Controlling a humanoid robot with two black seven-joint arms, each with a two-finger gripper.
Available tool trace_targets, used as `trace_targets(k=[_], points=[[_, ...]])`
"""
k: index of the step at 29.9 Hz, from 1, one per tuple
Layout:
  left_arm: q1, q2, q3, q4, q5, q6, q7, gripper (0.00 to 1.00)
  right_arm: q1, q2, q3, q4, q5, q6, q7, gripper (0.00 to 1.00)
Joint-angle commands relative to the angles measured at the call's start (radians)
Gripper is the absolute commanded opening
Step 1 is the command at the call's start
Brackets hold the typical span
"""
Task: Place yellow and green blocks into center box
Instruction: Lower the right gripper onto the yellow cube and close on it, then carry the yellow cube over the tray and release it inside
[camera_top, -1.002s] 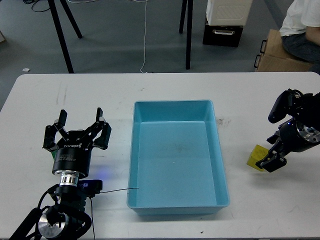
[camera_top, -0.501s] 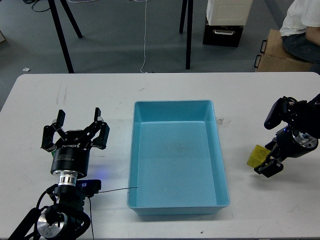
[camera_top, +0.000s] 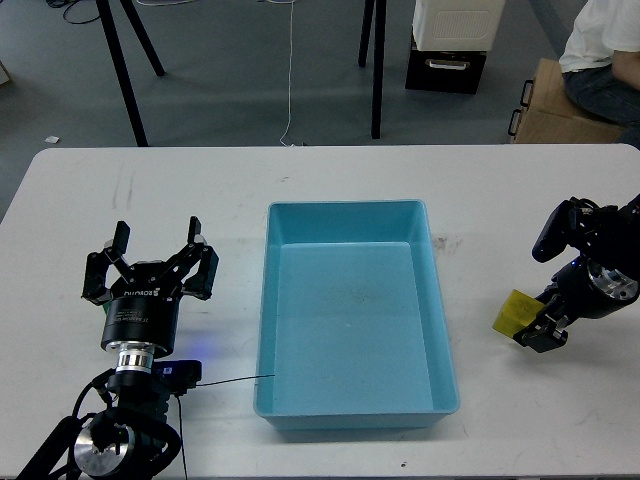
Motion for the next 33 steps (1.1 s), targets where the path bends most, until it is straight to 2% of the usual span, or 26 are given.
trace_targets(k=[1, 3, 5, 10, 17, 23, 26, 33], points=[[-0.001, 0.0, 0.0, 0.0, 0.0, 0.0, 0.0, 1.0, 0.01, 0.015, 0.0, -0.007, -0.004, 0.0, 0.0, 0.28], [-0.001, 0.0, -0.001, 0.0, 0.0, 0.0, 0.0, 1.0, 0.026, 0.018, 0.001, -0.005, -0.005, 0.0, 0.0, 0.17], [-0.001, 0.0, -0.001, 0.0, 0.0, 0.0, 0.0, 1.0, 0.059, 0.018, 0.003, -0.002, -0.004, 0.0, 0.0, 0.12], [-0.001, 0.0, -0.001, 0.0, 0.0, 0.0, 0.0, 1.0, 0.208, 0.018, 0.046, 0.022, 0.009, 0.0, 0.0, 0.09], [-0.001, 0.0, -0.001, 0.0, 0.0, 0.0, 0.0, 1.0, 0.447, 0.024, 0.055, 0.152, 0.059, 0.0, 0.0, 0.09], [-0.004, -0.003, -0.003, 0.0, 0.0, 0.001, 0.0, 1.0, 0.515, 0.195, 0.015, 0.165, 0.159, 0.0, 0.0, 0.1], [-0.008, -0.003, -0.009, 0.0, 0.0, 0.001, 0.0, 1.0, 0.508, 0.329, -0.046, 0.142, 0.154, 0.0, 0.0, 0.1], [-0.011, 0.0, -0.066, -0.004, -0.002, 0.001, 0.0, 1.0, 0.399, 0.553, -0.115, -0.049, 0.15, 0.0, 0.0, 0.12]])
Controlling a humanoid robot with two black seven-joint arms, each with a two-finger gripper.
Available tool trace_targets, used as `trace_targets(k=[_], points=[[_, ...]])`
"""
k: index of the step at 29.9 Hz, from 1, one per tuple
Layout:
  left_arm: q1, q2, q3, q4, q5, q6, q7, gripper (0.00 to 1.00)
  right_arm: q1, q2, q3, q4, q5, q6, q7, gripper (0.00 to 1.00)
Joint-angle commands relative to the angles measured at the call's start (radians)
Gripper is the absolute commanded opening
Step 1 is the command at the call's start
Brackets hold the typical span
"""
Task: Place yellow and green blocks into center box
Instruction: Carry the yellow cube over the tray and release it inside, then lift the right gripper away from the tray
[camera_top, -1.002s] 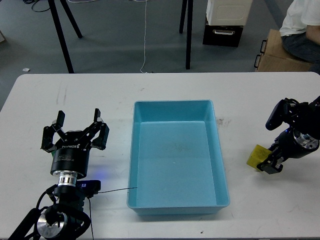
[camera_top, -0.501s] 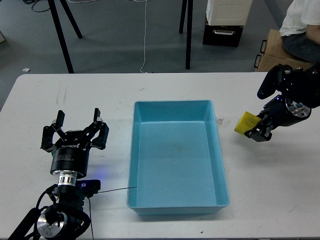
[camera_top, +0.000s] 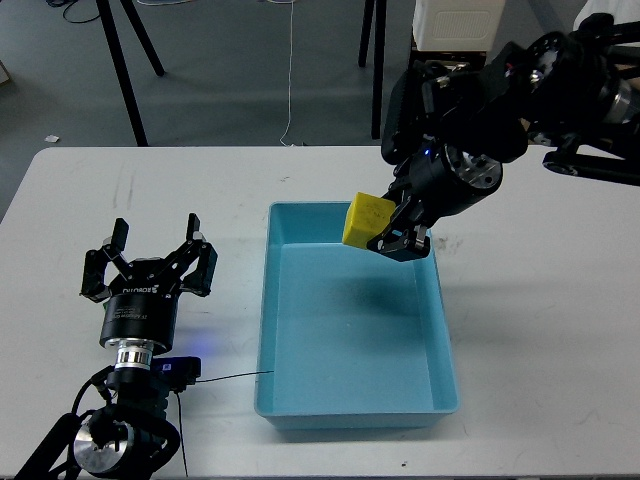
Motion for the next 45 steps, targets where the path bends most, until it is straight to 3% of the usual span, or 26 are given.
trace_targets(k=[1, 6, 9, 10, 12, 14, 17, 22, 26, 32, 38, 41, 43, 45], points=[[-0.001, 0.002, -0.025, -0.003, 0.0, 0.001, 0.0, 1.0, -0.059, 0.098, -0.012, -0.111, -0.007, 0.0, 0.0, 0.12], [-0.01, 0.0, -0.03, -0.003, 0.0, 0.006, 0.0, 1.0, -0.112, 0.187, -0.013, -0.162, -0.007, 0.0, 0.0, 0.13], [-0.016, 0.0, -0.03, -0.003, 0.0, 0.009, -0.002, 1.0, -0.134, 0.218, -0.013, -0.193, -0.005, 0.0, 0.0, 0.19], [-0.016, -0.001, -0.03, -0.003, 0.0, 0.009, -0.002, 1.0, -0.142, 0.218, -0.013, -0.2, -0.005, 0.0, 0.0, 0.25], [-0.02, -0.001, -0.03, -0.003, 0.0, 0.009, -0.002, 1.0, -0.148, 0.218, -0.013, -0.208, -0.004, 0.0, 0.0, 0.55], [-0.03, -0.001, -0.03, -0.002, 0.001, 0.011, -0.002, 1.0, -0.15, 0.218, -0.015, -0.208, 0.007, 0.0, 0.0, 0.8], [-0.044, 0.0, -0.037, -0.002, 0.001, 0.012, 0.0, 1.0, -0.15, 0.218, -0.015, -0.211, 0.013, 0.0, 0.0, 0.94], [-0.09, 0.06, -0.036, -0.002, 0.003, 0.027, 0.002, 1.0, -0.135, 0.175, -0.009, -0.205, 0.019, 0.0, 0.0, 0.96], [-0.154, 0.175, -0.034, -0.002, 0.004, 0.073, 0.012, 1.0, -0.098, 0.077, 0.06, -0.203, 0.021, 0.0, 0.0, 0.96], [-0.282, 0.425, -0.042, 0.024, -0.003, 0.136, 0.014, 1.0, -0.134, -0.037, 0.411, -0.194, 0.117, 0.0, 0.0, 0.98], [-0.414, 0.485, -0.043, 0.144, -0.003, 0.259, 0.012, 1.0, -0.199, 0.006, 0.72, -0.219, 0.231, 0.0, 0.0, 0.98], [-0.457, 0.494, -0.039, 0.156, 0.01, 0.215, 0.008, 1.0, -0.233, 0.066, 0.81, -0.251, 0.343, 0.0, 0.0, 0.98], [-0.477, 0.526, -0.039, 0.158, 0.059, 0.14, -0.006, 1.0, -0.259, 0.092, 0.858, -0.28, 0.431, 0.0, 0.0, 0.98], [-0.48, 0.568, -0.043, 0.166, 0.163, 0.08, -0.044, 1.0, -0.289, 0.115, 0.889, -0.285, 0.502, -0.051, 0.0, 0.98]])
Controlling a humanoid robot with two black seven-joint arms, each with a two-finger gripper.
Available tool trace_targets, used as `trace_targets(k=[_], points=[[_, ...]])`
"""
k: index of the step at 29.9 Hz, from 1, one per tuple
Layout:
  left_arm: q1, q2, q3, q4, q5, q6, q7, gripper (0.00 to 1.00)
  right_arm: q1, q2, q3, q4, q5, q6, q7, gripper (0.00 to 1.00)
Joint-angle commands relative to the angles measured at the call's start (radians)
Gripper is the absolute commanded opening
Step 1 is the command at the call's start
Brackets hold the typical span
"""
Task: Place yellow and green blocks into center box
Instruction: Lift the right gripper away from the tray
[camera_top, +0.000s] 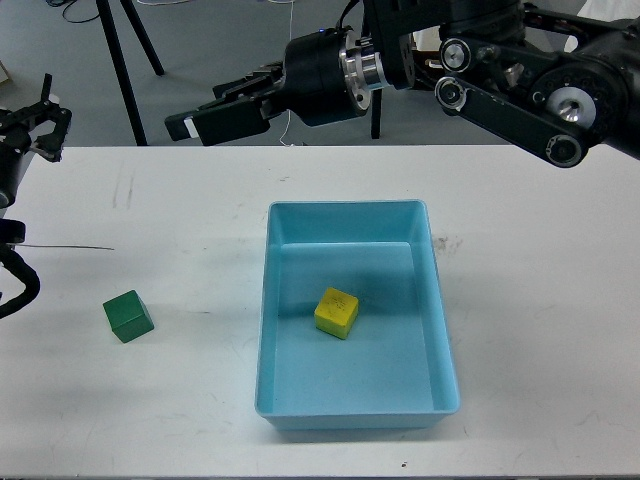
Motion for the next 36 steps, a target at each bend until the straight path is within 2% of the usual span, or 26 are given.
trace_targets(k=[1, 4, 8, 11, 15, 17, 21, 23, 27, 32, 36], points=[[-0.019, 0.079, -0.004, 0.009, 0.191, -0.104, -0.068, 1.0, -0.055, 0.042, 0.065, -0.016, 0.136, -0.092, 0.0, 0.98], [-0.039, 0.139, -0.005, 0.011, 0.47, -0.131, -0.163, 1.0, -0.099, 0.055, 0.084, -0.013, 0.218, -0.234, 0.0, 0.98], [-0.08, 0.167, -0.004, 0.033, 0.948, -0.114, -0.163, 1.0, -0.163, 0.074, 0.128, -0.005, 0.329, -0.379, 0.0, 0.98], [-0.108, 0.182, -0.008, 0.076, 1.17, -0.091, -0.163, 1.0, -0.209, 0.066, 0.188, 0.019, 0.409, -0.433, 0.0, 0.98], [-0.126, 0.236, -0.005, 0.13, 1.293, -0.112, -0.163, 1.0, -0.285, 0.017, 0.312, 0.077, 0.492, -0.466, 0.0, 0.98], [-0.128, 0.268, -0.002, 0.132, 1.326, -0.143, -0.163, 1.0, -0.326, -0.03, 0.367, 0.109, 0.514, -0.467, 0.0, 0.98], [-0.129, 0.299, 0.009, 0.126, 1.499, -0.141, -0.163, 1.0, -0.43, -0.124, 0.424, 0.178, 0.535, -0.47, -0.001, 0.98], [-0.128, 0.296, 0.01, 0.12, 1.666, -0.137, -0.163, 1.0, -0.504, -0.162, 0.447, 0.229, 0.543, -0.475, -0.033, 0.98], [-0.114, 0.273, 0.013, 0.048, 1.899, -0.106, -0.163, 1.0, -0.688, -0.22, 0.545, 0.344, 0.545, -0.476, -0.079, 0.98], [-0.094, 0.297, 0.055, -0.031, 1.925, -0.091, -0.163, 1.0, -0.936, -0.299, 0.696, 0.491, 0.548, -0.475, -0.079, 0.98], [-0.135, 0.385, 0.174, -0.035, 2.035, -0.105, -0.163, 1.0, -1.136, -0.328, 0.832, 0.596, 0.549, -0.475, -0.079, 0.98]])
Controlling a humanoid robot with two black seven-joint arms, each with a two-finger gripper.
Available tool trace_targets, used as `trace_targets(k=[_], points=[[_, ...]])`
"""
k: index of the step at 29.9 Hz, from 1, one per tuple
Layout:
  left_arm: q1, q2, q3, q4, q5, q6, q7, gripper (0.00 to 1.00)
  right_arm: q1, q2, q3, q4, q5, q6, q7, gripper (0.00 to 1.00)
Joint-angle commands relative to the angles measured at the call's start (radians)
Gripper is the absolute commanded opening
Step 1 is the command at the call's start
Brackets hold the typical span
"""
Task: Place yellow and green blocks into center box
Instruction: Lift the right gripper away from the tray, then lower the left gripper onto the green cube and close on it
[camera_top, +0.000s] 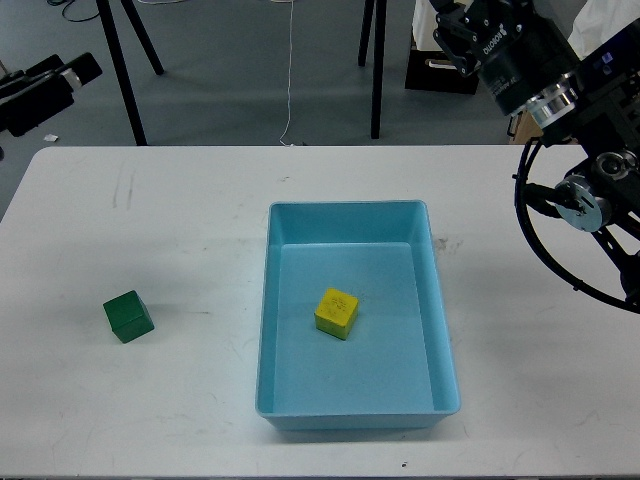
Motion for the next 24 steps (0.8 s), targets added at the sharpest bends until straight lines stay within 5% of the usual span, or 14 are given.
trace_targets(k=[1, 8, 15, 24], points=[[-0.065, 0.078, 0.146, -0.014, 0.14, -0.026, 0.0, 1.0, -0.194, -0.019, 0.142, 0.094, 0.001, 0.002, 0.0, 0.98], [-0.289, 0.114, 0.548, -0.022, 0.421, -0.048, 0.0, 0.96, -0.475, -0.002, 0.279, 0.151, 0.003, -0.001, 0.006, 0.98], [-0.449, 0.115, 0.842, -0.009, 0.461, -0.049, 0.0, 0.94, -0.564, -0.002, 0.3, 0.155, 0.003, -0.038, 0.009, 0.98], [-0.46, 0.075, 0.936, 0.009, 0.461, -0.06, 0.0, 0.99, -0.589, 0.0, 0.301, 0.155, 0.003, -0.046, 0.009, 0.98]])
